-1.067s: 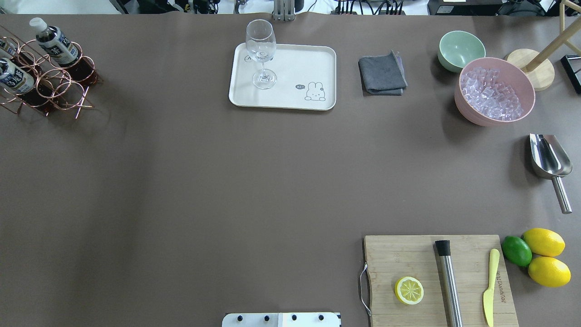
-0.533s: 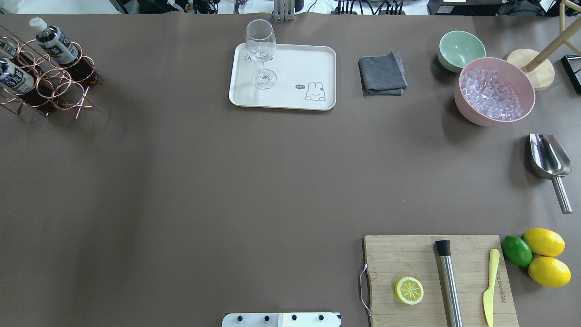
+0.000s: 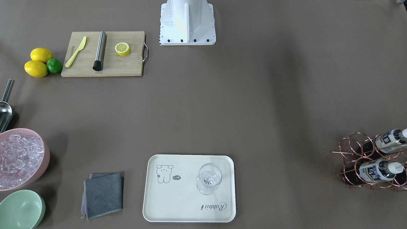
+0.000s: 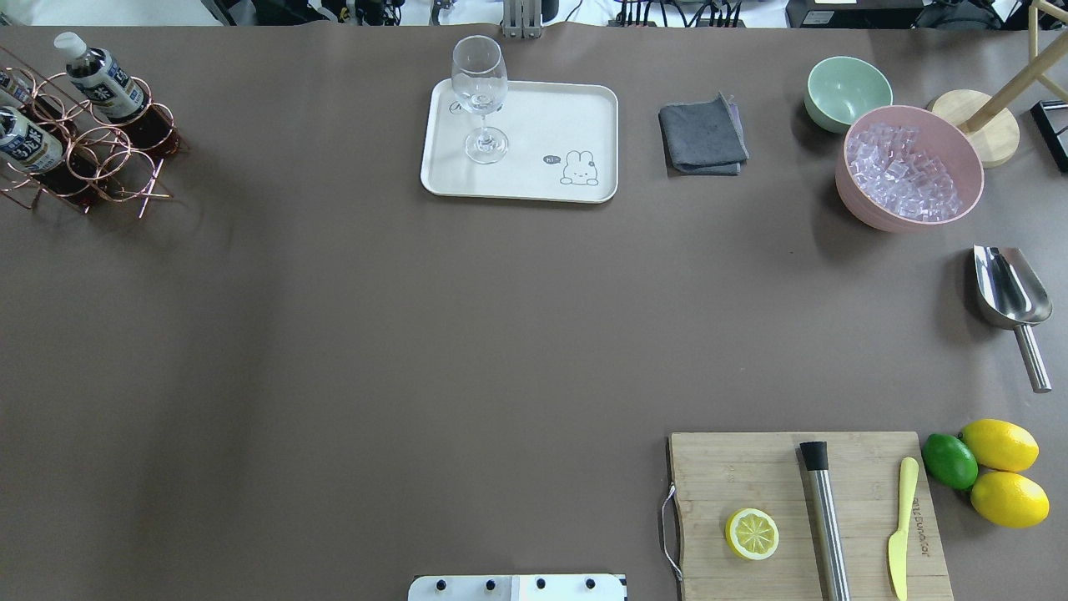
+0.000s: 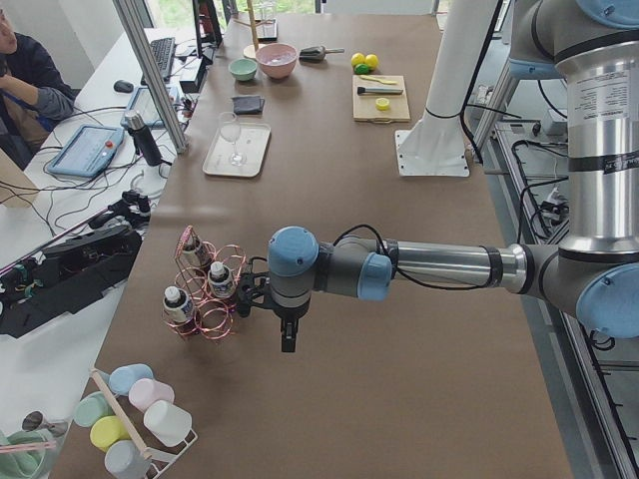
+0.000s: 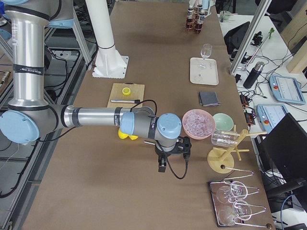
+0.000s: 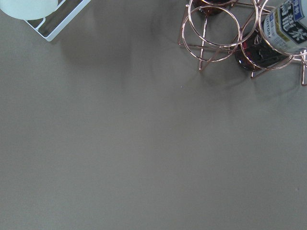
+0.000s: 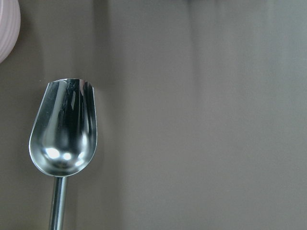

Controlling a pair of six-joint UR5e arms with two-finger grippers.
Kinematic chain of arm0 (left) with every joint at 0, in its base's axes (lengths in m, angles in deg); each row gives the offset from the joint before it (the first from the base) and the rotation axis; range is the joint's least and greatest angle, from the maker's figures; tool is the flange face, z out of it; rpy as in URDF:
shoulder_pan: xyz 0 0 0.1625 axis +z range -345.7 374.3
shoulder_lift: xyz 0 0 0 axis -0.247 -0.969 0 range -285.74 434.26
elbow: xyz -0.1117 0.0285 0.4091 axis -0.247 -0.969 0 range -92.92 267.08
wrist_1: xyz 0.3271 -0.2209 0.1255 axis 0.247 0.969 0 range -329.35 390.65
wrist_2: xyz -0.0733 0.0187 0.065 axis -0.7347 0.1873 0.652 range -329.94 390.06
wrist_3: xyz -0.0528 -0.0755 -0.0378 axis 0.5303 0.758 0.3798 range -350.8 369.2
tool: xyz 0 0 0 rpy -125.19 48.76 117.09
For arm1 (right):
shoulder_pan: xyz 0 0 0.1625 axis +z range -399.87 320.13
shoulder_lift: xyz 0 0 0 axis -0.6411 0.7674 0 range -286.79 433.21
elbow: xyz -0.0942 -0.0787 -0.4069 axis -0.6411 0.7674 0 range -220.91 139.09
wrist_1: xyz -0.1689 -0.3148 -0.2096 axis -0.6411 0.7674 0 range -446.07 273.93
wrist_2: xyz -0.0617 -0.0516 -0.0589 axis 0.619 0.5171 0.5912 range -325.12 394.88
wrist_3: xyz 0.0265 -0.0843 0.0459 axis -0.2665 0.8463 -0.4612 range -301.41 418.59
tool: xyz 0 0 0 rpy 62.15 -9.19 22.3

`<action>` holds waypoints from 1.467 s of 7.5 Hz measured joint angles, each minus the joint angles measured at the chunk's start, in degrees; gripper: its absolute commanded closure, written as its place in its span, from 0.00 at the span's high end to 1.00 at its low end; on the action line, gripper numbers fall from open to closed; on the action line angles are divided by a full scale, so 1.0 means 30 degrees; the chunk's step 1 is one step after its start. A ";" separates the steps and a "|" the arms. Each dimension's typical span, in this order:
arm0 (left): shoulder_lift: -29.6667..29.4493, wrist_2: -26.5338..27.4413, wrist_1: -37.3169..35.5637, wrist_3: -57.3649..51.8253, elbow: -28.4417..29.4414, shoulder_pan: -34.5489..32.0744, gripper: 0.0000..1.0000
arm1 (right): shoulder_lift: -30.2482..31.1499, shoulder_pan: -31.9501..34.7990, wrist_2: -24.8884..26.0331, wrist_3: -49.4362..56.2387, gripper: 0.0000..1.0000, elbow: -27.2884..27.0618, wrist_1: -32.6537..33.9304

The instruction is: Take tea from basket to plate

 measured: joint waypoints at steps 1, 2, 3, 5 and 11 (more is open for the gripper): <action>-0.0001 0.0001 0.0021 -0.0009 -0.0011 -0.0002 0.98 | -0.0008 -0.0009 0.0000 -0.0001 1.00 0.0000 0.0001; 0.0003 -0.0005 0.0084 -0.0013 -0.0015 -0.0005 0.98 | -0.0014 -0.0014 -0.0001 -0.0001 1.00 0.0000 0.0000; 0.0000 -0.0010 0.0120 -0.0015 -0.0017 -0.0001 0.98 | -0.0016 -0.0017 0.0000 0.0000 1.00 0.0000 0.0000; -0.0012 0.0008 0.0143 -0.0015 -0.0013 0.0014 0.98 | -0.0010 -0.0010 0.0000 -0.0001 1.00 0.0000 0.0001; -0.0068 -0.0113 0.0528 -0.0014 -0.0200 0.0073 0.98 | -0.0003 -0.0011 0.0000 -0.0001 1.00 0.0000 0.0001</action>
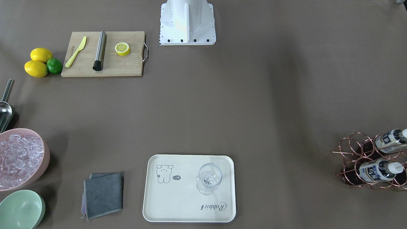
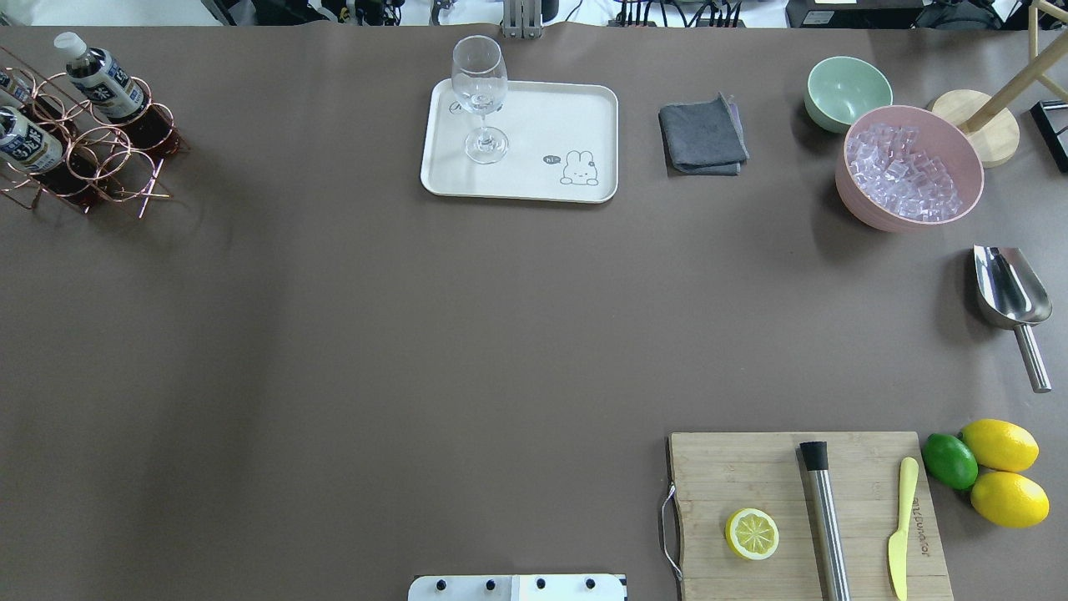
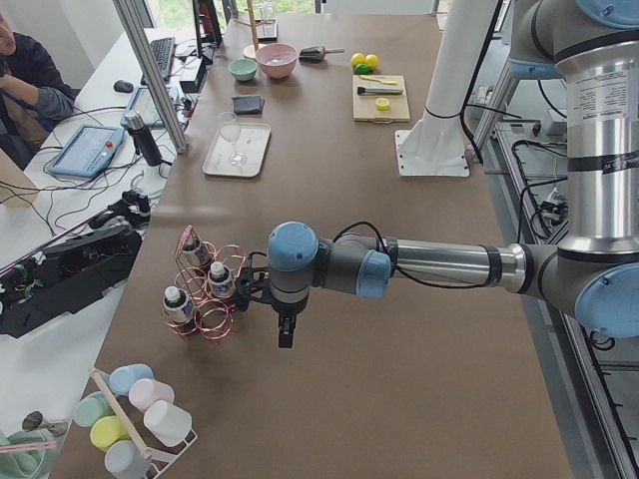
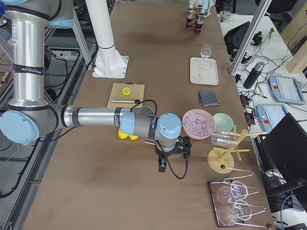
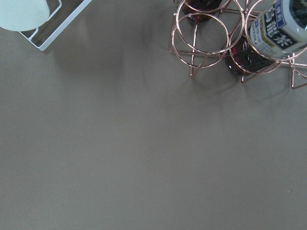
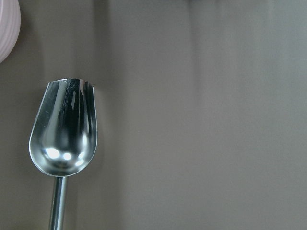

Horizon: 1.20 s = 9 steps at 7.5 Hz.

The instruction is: Take tea from basket to plate

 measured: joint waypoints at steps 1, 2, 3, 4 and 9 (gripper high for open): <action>-0.0007 -0.0028 0.0303 0.0009 -0.0020 0.0001 0.98 | 0.0001 0.0006 0.0000 0.0001 1.00 0.0000 -0.0001; -0.0040 -0.0043 0.0753 -0.0021 -0.0081 -0.0002 0.98 | -0.0004 0.0003 0.0000 0.0001 1.00 -0.0001 0.0000; -0.0097 -0.0057 0.1414 -0.0387 -0.0143 -0.0046 0.98 | -0.0010 -0.0002 -0.0001 0.0001 1.00 -0.0001 0.0000; -0.0202 -0.0045 0.1870 -0.1200 -0.0261 -0.0127 0.98 | -0.0016 -0.0007 -0.0001 0.0001 1.00 0.0000 -0.0001; -0.2747 0.0172 0.0720 -1.1055 0.0086 -0.0089 0.93 | 0.0010 -0.0006 -0.0001 0.0001 1.00 0.0011 -0.0001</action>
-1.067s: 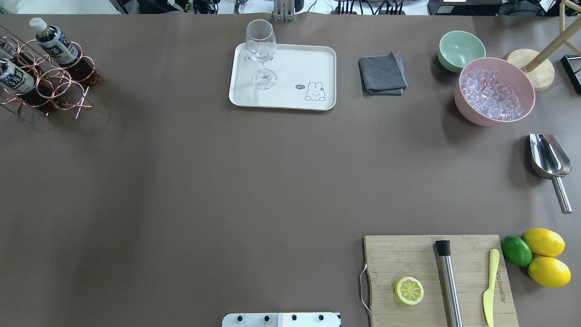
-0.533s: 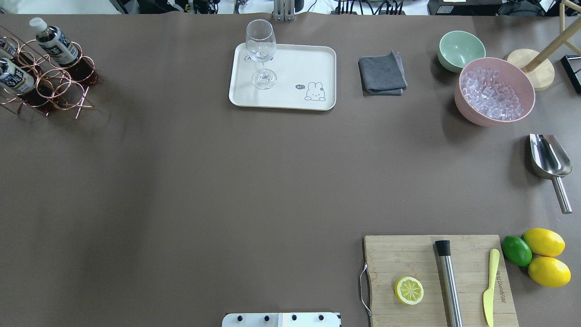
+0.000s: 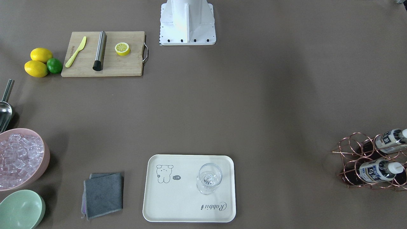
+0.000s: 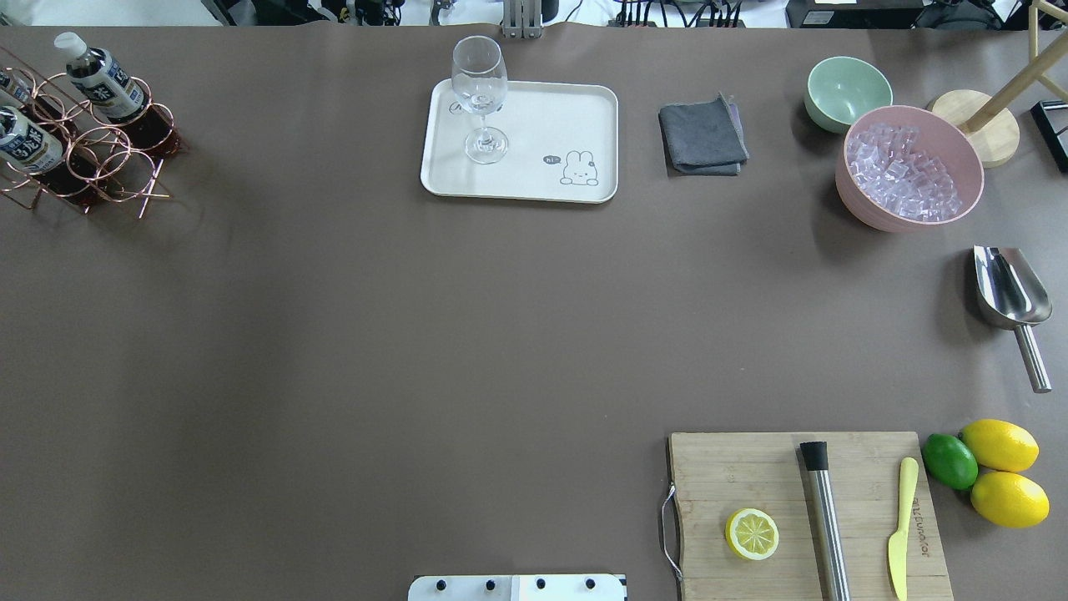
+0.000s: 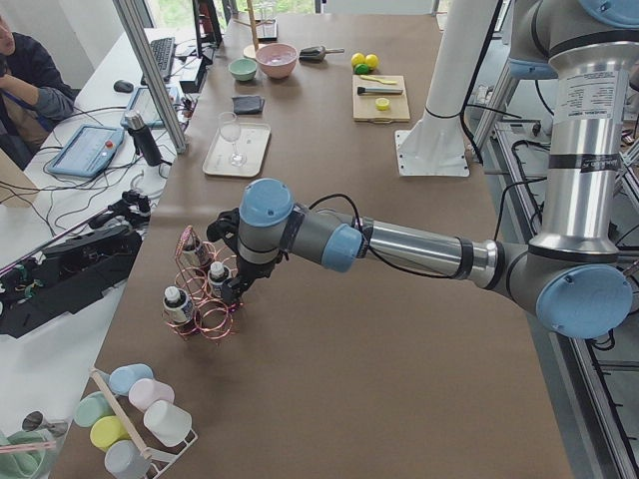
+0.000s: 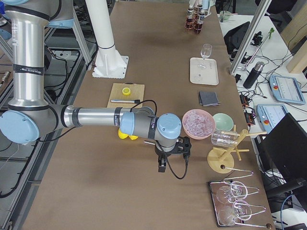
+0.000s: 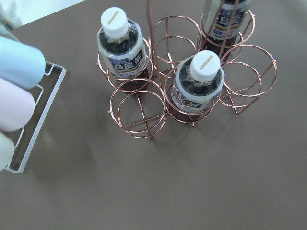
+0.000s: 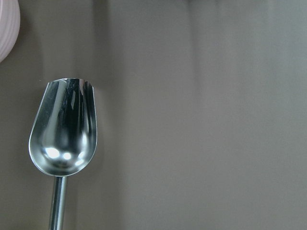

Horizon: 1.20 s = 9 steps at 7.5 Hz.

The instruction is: Take tea from basket to plate

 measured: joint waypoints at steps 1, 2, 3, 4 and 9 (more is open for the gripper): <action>-0.1122 -0.0001 -0.1809 -0.2884 0.0099 -0.0030 0.92 | 0.0002 -0.0003 0.0000 0.0000 1.00 0.0005 0.0000; -0.2673 -0.0007 -0.4516 -0.5852 0.0174 -0.0132 0.88 | 0.0003 -0.0002 0.0002 -0.0001 1.00 0.0012 0.0001; -0.4159 0.0011 -0.6885 -0.8419 0.0397 -0.0338 0.88 | 0.0003 0.0006 0.0014 0.0000 1.00 0.0016 0.0000; -0.5572 0.0009 -0.8264 -1.0947 0.1276 -0.0531 0.90 | 0.0002 0.0005 0.0036 0.0001 1.00 0.0017 0.0001; -1.0164 -0.0120 -0.7816 -1.7936 0.7418 -0.0121 0.90 | -0.0012 -0.0003 0.0320 0.0000 1.00 0.0038 0.0001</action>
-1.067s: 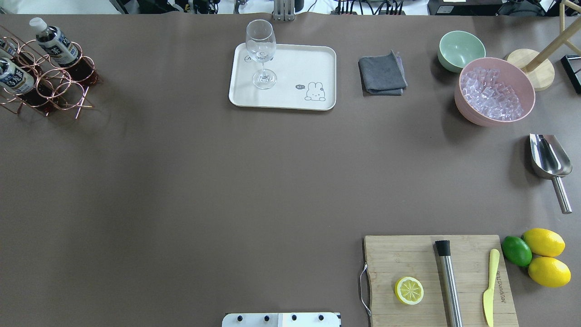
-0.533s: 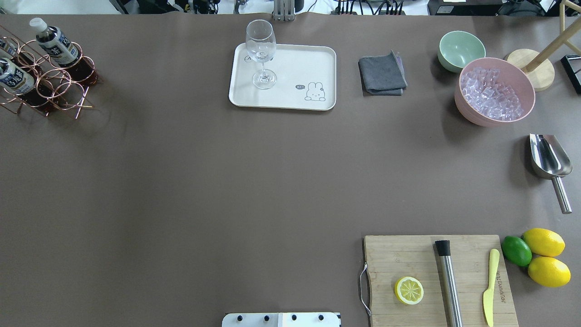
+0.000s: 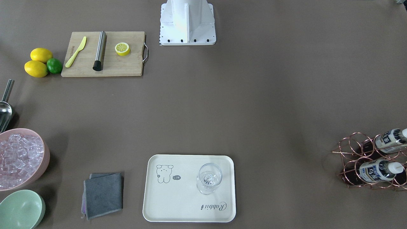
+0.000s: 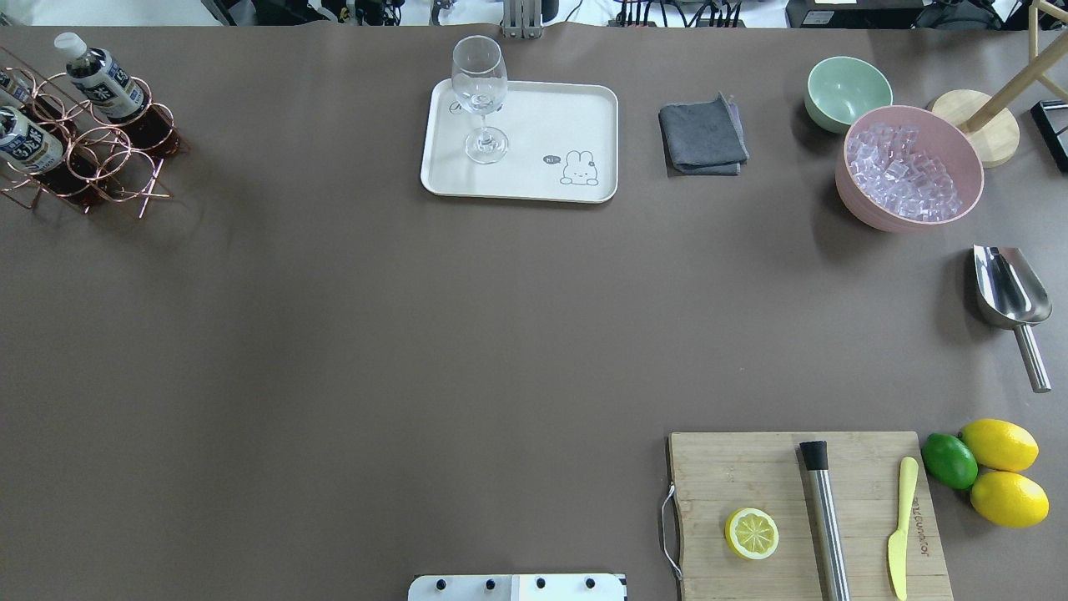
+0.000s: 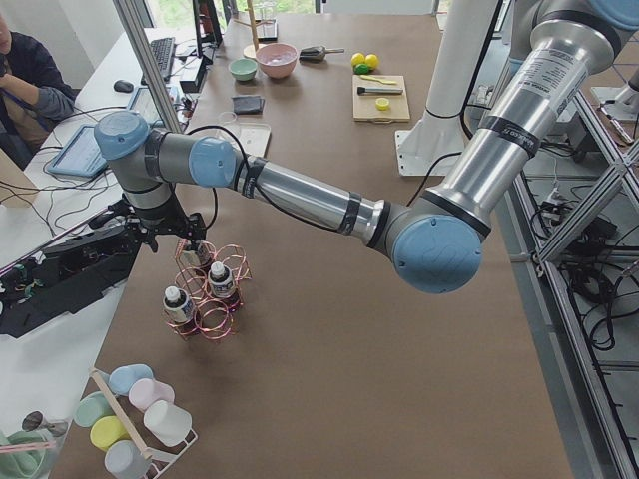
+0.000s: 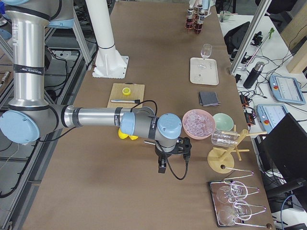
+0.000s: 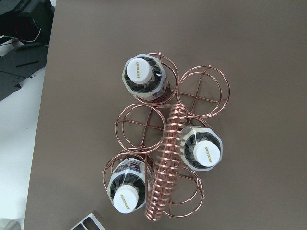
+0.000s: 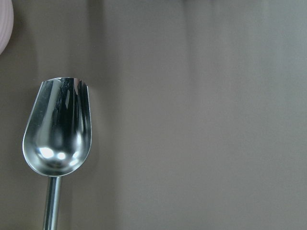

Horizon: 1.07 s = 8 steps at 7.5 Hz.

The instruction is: Take tea from basket to plate

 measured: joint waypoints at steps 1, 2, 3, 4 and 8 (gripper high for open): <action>0.0022 0.0041 0.0543 -0.0152 0.0220 0.0222 0.88 | -0.0006 -0.0001 0.0019 -0.0001 1.00 0.0005 0.0000; 0.0075 0.0059 0.0913 -0.0278 0.0286 0.0394 0.82 | -0.0012 0.0000 0.0028 0.0000 1.00 0.0007 0.0001; 0.0111 0.0057 0.1111 -0.0349 0.0266 0.0494 0.75 | -0.0013 0.0000 0.0031 0.0000 1.00 0.0009 0.0000; 0.0111 0.0050 0.1207 -0.0378 0.0231 0.0577 0.70 | -0.0014 0.0008 0.0032 0.0000 1.00 0.0009 0.0000; 0.0191 0.0072 0.1472 -0.0381 0.0080 0.1098 0.21 | -0.0014 0.0006 0.0083 0.0000 1.00 0.0009 0.0000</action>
